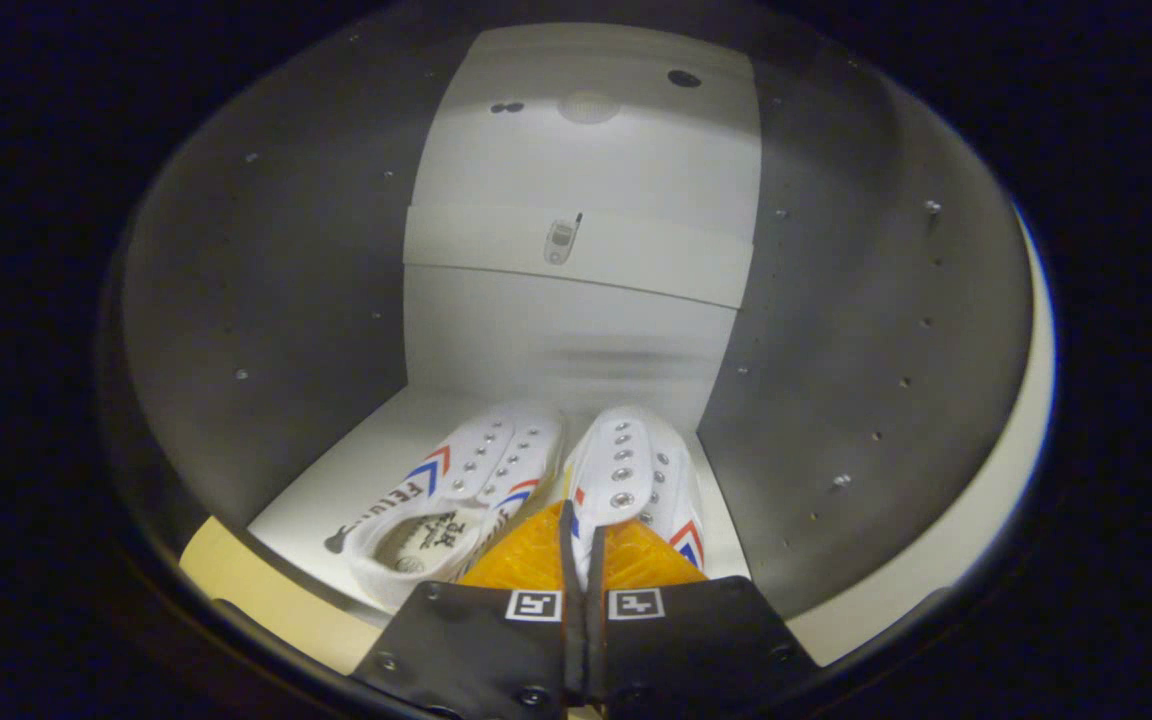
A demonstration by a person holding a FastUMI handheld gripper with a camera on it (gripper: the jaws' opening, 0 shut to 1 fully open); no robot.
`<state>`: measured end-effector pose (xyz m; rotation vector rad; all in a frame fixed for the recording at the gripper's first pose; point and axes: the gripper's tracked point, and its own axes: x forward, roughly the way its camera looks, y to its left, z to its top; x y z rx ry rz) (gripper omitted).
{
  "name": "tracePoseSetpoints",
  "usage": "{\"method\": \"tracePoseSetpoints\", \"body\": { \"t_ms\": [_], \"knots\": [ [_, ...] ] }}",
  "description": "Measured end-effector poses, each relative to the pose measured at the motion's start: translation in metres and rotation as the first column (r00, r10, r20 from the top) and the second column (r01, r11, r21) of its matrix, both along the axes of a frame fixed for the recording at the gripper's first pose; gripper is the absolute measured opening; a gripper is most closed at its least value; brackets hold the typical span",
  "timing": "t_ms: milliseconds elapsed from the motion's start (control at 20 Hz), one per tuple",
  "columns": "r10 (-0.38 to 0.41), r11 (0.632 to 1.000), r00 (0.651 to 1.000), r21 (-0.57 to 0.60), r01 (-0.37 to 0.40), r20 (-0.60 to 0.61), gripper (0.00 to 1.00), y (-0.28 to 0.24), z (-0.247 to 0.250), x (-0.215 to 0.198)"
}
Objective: Open the shoe cabinet door, grab the shoes and put them into the shoe cabinet, then close the shoe cabinet door.
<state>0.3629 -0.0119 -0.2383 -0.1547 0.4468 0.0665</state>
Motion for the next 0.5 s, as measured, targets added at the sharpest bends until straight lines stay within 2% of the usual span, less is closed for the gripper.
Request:
{"method": "tracePoseSetpoints", "body": {
  "t_ms": [150,500],
  "knots": [
    [0.014,1.000,0.999,0.009,-0.013,-0.036,0.03,0.000,-0.015,0.027],
    [0.045,0.999,0.996,-0.002,-0.046,-0.079,0.03,0.003,-0.033,0.050]
  ]
}}
